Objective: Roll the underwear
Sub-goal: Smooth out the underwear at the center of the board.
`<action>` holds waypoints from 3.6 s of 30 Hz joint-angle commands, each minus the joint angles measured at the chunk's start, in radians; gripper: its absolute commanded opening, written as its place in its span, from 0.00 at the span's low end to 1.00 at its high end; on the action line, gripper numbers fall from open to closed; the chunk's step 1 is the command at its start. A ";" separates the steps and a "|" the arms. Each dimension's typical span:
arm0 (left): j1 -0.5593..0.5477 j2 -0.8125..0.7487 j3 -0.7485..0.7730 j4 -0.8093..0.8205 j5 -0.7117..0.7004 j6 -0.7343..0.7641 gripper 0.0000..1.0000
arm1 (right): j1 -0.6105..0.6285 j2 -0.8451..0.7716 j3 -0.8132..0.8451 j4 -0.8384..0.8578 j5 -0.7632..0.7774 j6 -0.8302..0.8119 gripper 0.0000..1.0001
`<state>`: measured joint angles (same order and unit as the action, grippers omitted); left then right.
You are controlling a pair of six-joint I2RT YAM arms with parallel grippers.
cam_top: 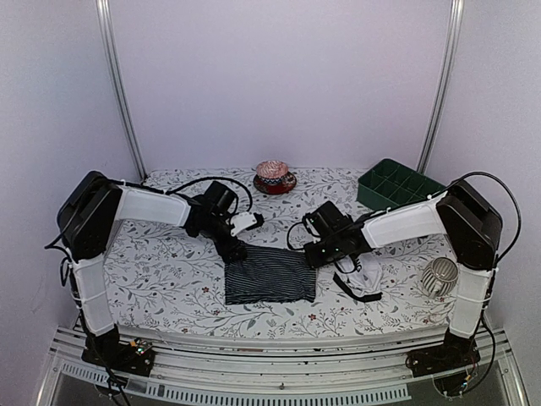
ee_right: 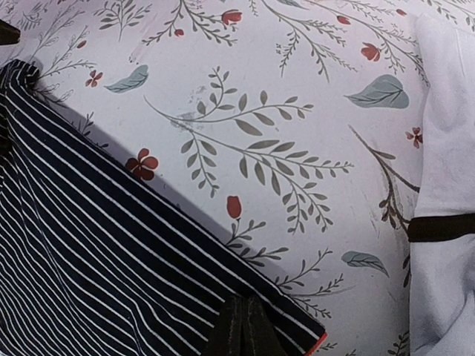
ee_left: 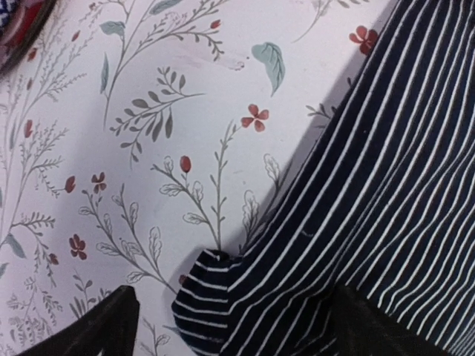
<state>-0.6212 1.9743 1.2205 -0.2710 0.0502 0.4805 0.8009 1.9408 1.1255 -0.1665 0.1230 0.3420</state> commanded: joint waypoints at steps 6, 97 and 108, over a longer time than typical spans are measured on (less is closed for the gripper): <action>0.048 -0.238 -0.050 -0.014 0.008 -0.004 0.99 | 0.066 -0.087 0.113 -0.164 0.021 -0.020 0.17; 0.190 -0.018 -0.112 0.126 0.018 -0.076 0.98 | 0.400 0.188 0.445 -0.082 -0.132 -0.582 0.03; 0.189 -0.017 -0.108 0.126 0.006 -0.080 0.98 | 0.411 0.154 0.377 -0.053 -0.180 -0.594 0.02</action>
<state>-0.4320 1.9255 1.0969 -0.1463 0.0799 0.4061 1.2041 2.1536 1.5181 -0.2493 -0.0223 -0.2447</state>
